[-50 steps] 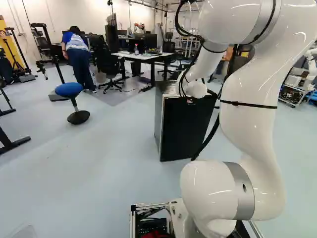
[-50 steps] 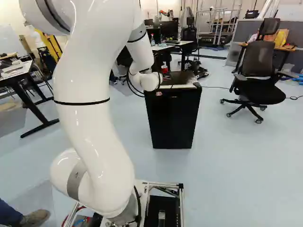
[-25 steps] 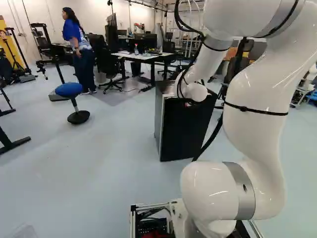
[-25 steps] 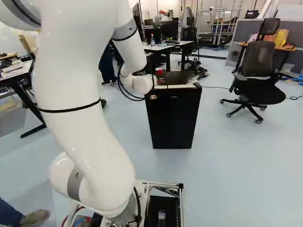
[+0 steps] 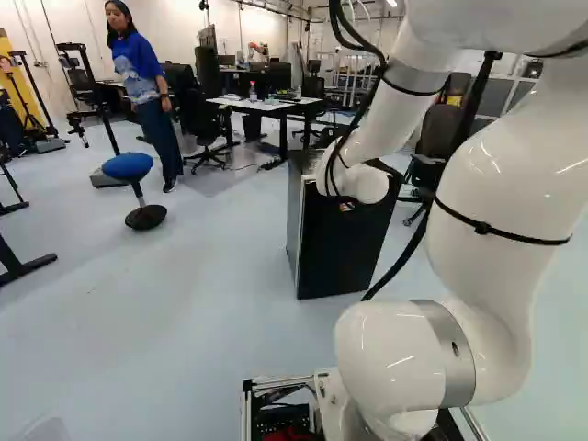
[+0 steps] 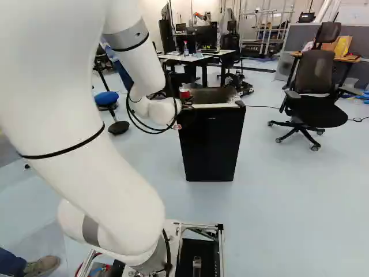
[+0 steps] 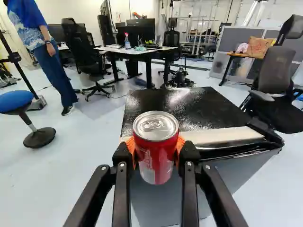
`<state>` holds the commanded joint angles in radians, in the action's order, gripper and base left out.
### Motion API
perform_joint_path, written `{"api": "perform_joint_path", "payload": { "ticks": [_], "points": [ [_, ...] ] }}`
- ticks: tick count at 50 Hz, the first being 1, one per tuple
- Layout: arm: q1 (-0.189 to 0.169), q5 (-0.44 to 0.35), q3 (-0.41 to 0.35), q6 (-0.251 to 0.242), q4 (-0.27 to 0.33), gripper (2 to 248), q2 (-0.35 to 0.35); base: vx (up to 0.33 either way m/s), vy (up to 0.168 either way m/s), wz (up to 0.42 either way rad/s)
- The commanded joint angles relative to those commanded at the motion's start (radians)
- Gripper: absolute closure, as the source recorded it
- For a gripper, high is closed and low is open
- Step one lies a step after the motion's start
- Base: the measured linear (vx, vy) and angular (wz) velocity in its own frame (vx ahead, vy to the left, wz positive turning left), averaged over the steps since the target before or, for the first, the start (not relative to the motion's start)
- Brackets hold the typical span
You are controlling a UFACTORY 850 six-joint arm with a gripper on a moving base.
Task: Grab a drink from the fridge
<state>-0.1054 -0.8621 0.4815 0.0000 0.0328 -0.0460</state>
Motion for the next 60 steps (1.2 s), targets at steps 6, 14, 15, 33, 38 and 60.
{"api": "perform_joint_path", "payload": {
  "ticks": [6, 14, 15, 33, 38, 60],
  "points": [
    [0.015, -0.001, -0.054, 0.000, -0.005, 150, 0.045, 0.000, 0.000, 0.000],
    [0.032, -0.003, -0.120, 0.000, -0.010, 150, 0.099, 0.000, 0.000, 0.000],
    [0.034, -0.003, -0.128, 0.000, -0.011, 150, 0.106, 0.000, 0.000, 0.000],
    [0.067, -0.007, -0.249, 0.000, -0.021, 150, 0.205, 0.000, 0.000, 0.000],
    [0.074, -0.007, -0.277, 0.000, -0.023, 150, 0.229, 0.000, 0.000, 0.000],
    [0.097, -0.010, -0.363, 0.000, -0.030, 150, 0.299, 0.000, 0.000, 0.000]
  ]
}}
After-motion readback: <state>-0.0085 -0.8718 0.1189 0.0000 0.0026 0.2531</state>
